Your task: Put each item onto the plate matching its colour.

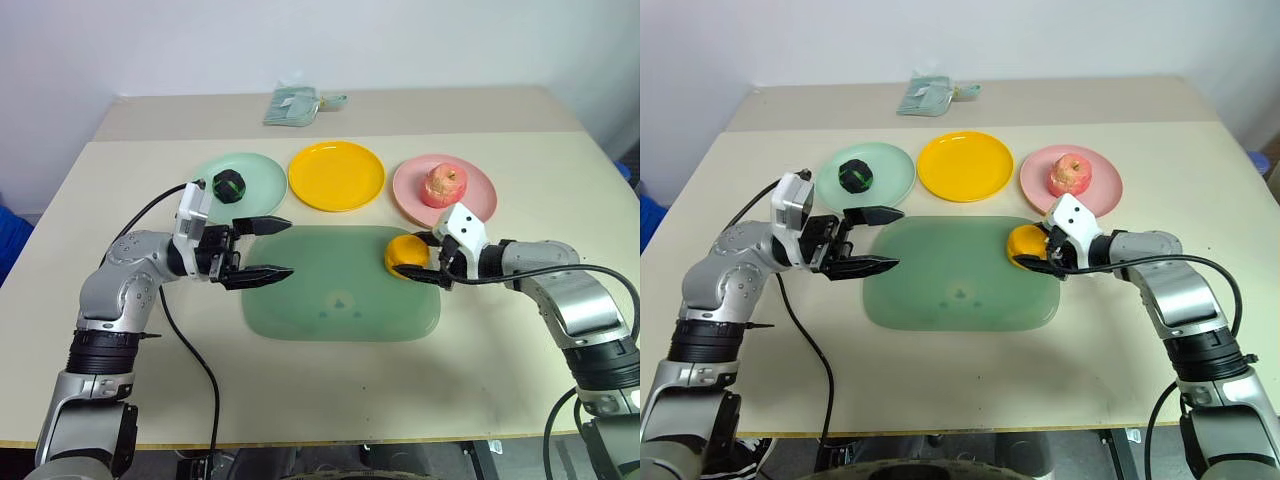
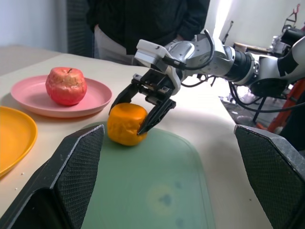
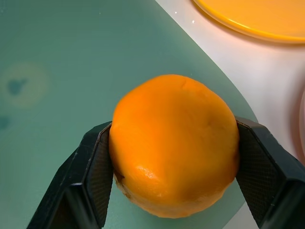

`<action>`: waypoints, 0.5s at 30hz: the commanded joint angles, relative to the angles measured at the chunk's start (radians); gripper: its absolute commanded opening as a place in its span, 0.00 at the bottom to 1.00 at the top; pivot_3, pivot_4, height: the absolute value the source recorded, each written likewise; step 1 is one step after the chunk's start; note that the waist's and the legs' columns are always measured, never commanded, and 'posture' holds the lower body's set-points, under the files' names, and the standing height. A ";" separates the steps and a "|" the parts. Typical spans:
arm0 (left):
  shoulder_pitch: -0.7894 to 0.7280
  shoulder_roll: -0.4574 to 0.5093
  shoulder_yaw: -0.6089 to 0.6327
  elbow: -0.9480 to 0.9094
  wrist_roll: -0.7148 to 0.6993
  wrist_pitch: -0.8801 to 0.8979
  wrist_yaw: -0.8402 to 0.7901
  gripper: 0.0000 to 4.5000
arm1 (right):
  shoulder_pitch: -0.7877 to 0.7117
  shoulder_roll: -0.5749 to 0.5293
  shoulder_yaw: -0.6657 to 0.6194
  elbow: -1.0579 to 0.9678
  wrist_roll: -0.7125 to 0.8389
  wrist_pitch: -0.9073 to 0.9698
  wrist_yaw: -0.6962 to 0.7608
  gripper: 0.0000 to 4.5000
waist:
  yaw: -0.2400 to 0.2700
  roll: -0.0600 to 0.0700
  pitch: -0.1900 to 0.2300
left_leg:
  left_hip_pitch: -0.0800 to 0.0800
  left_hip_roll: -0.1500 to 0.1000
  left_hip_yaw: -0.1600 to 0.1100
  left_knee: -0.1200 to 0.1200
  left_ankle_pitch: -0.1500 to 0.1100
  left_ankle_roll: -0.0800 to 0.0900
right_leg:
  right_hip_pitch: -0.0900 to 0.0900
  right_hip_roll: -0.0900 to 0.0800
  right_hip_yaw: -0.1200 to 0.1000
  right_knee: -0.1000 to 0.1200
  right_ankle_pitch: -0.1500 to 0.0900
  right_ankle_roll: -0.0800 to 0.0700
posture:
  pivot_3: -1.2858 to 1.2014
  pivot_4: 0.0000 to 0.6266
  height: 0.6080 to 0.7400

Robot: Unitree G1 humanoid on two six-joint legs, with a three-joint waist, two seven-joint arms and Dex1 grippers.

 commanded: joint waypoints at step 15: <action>0.005 -0.161 0.087 0.115 0.198 -0.223 0.486 1.00 | -0.533 0.515 0.045 0.608 -0.219 -0.408 -0.416 0.64 | -0.005 -0.002 -0.001 | 0.000 0.000 0.002 -0.001 0.003 -0.005 | -0.001 0.001 0.002 0.000 0.001 0.000 | 0.52 0.24 1.00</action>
